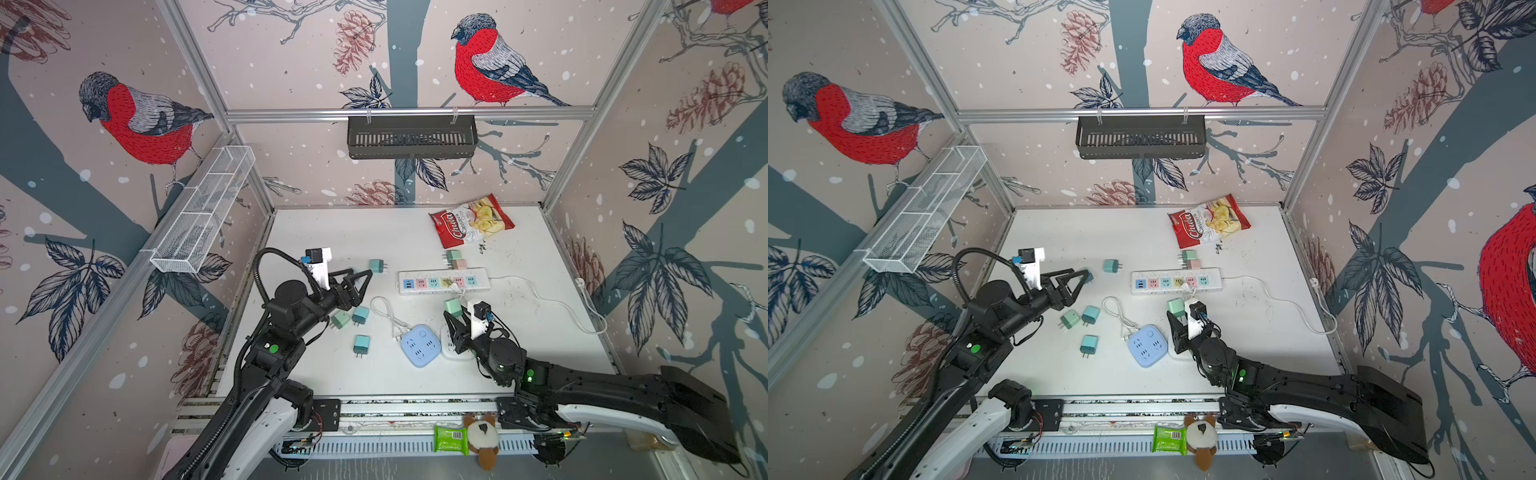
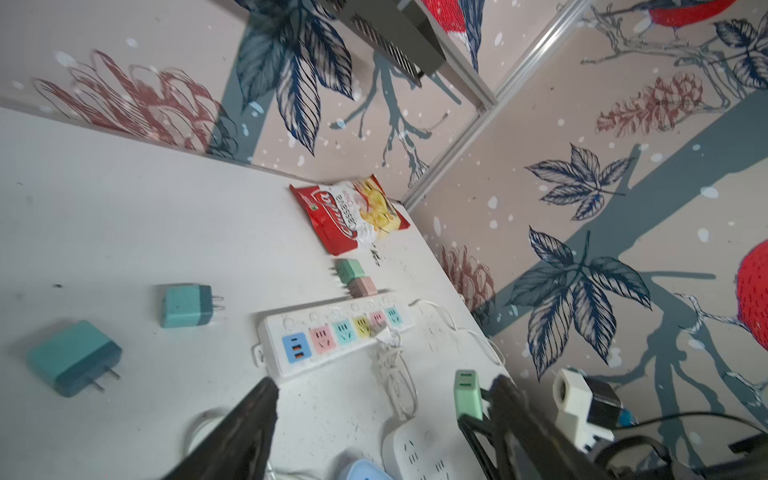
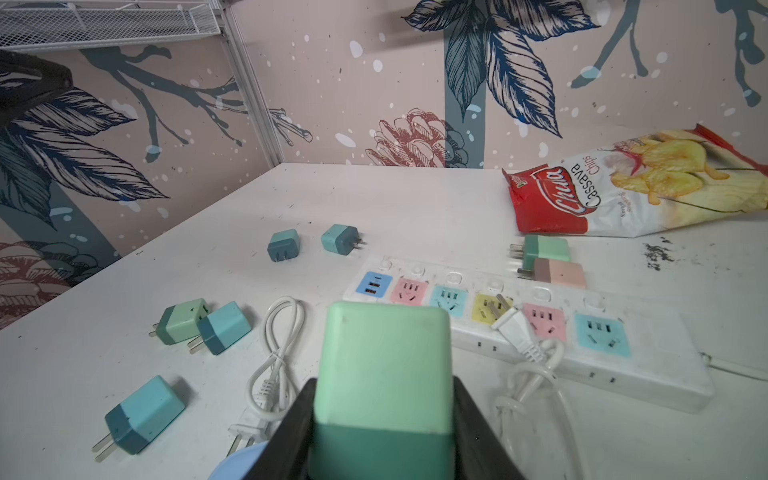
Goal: Insert the plug
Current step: 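Lift the green charger with the right gripper while the left gripper reaches toward it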
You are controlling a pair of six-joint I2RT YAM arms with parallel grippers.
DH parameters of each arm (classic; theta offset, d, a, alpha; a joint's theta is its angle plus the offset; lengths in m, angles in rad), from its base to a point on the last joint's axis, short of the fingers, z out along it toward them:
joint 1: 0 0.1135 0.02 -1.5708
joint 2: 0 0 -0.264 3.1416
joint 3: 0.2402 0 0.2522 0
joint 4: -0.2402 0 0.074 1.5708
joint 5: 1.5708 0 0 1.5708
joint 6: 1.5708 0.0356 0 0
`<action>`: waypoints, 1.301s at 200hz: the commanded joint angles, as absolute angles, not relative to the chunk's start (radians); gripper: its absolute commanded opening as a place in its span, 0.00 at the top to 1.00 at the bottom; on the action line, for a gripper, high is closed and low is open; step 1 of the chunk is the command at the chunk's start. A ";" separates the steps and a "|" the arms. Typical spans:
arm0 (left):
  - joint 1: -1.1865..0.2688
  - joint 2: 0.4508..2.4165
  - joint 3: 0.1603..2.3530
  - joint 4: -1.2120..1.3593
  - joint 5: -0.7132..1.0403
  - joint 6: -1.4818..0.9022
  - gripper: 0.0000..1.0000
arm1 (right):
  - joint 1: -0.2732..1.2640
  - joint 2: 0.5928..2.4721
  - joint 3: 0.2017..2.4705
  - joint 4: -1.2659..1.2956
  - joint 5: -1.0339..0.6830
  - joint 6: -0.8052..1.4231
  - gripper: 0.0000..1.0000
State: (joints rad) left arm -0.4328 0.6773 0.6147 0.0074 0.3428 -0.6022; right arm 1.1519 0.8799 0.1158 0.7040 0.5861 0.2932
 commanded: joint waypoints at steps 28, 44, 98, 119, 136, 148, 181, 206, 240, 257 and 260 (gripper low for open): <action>-0.676 0.738 0.659 -0.016 0.212 -0.589 0.22 | 1.128 0.950 0.118 0.888 0.465 0.169 0.96; -0.748 0.752 0.655 -0.009 0.173 -0.580 0.22 | 1.128 0.959 0.117 0.922 0.419 0.146 0.96; -0.802 0.824 0.658 0.035 0.224 -0.575 0.22 | 1.154 0.968 0.099 0.998 0.365 0.074 0.96; -0.811 0.835 0.653 0.043 0.238 -0.572 0.22 | 1.156 0.969 0.092 1.025 0.342 0.058 0.96; -0.820 0.837 0.641 0.063 0.252 -0.568 0.21 | 1.157 0.979 0.097 1.034 0.329 0.041 0.96; -0.826 0.840 0.633 0.080 0.264 -0.565 0.21 | 1.158 0.988 0.102 1.039 0.325 0.034 0.96; -0.837 0.870 0.623 0.093 0.274 -0.561 0.20 | 1.163 1.009 0.107 1.059 0.296 0.038 0.96; -0.843 0.906 0.629 0.112 0.288 -0.563 0.19 | 1.180 1.024 0.119 1.061 0.290 0.035 0.96; -0.858 0.952 0.638 0.148 0.307 -0.562 0.19 | 1.211 1.039 0.135 1.061 0.301 0.026 0.96; -0.864 0.974 0.647 0.150 0.311 -0.561 0.19 | 1.224 1.037 0.136 1.066 0.300 0.026 0.96; -0.867 0.979 0.647 0.151 0.312 -0.561 0.19 | 1.226 1.037 0.137 1.067 0.301 0.026 0.96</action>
State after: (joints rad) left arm -0.8574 0.9554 0.6319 0.0933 0.2897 -0.5686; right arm 1.2118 1.0374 0.1272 1.0111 0.3004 0.0410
